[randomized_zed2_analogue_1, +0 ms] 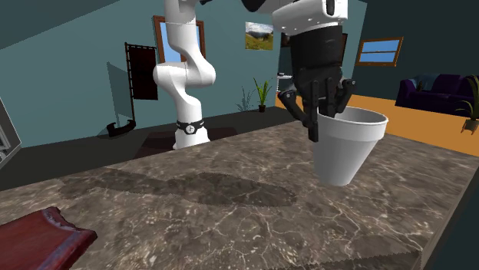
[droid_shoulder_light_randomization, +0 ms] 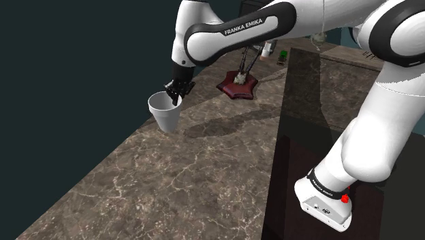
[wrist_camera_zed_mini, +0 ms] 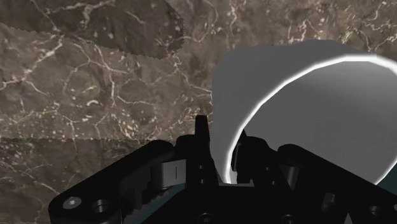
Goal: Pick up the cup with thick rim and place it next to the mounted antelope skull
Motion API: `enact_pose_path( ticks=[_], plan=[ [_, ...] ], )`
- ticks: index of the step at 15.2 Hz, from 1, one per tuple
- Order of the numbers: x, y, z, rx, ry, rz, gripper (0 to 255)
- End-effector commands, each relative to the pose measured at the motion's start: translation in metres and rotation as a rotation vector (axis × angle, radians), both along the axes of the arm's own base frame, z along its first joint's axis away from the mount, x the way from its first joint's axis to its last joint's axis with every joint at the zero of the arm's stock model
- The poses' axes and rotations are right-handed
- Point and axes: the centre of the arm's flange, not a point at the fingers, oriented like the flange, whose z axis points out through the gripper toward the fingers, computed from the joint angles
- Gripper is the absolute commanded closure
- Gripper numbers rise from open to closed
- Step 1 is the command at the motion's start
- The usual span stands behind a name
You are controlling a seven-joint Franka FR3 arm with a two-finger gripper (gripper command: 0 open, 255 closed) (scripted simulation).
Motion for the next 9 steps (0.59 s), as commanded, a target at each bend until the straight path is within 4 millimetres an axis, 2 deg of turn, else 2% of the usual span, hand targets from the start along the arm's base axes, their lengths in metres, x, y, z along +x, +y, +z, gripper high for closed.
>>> enact_pose_path(
  ticks=[1, 9],
  plan=[
    [-0.001, 0.0, 0.011, 0.0, 0.0, 0.0, 255],
    [-0.001, 0.0, 0.053, 0.0, 0.0, 0.0, 255]
  ],
)
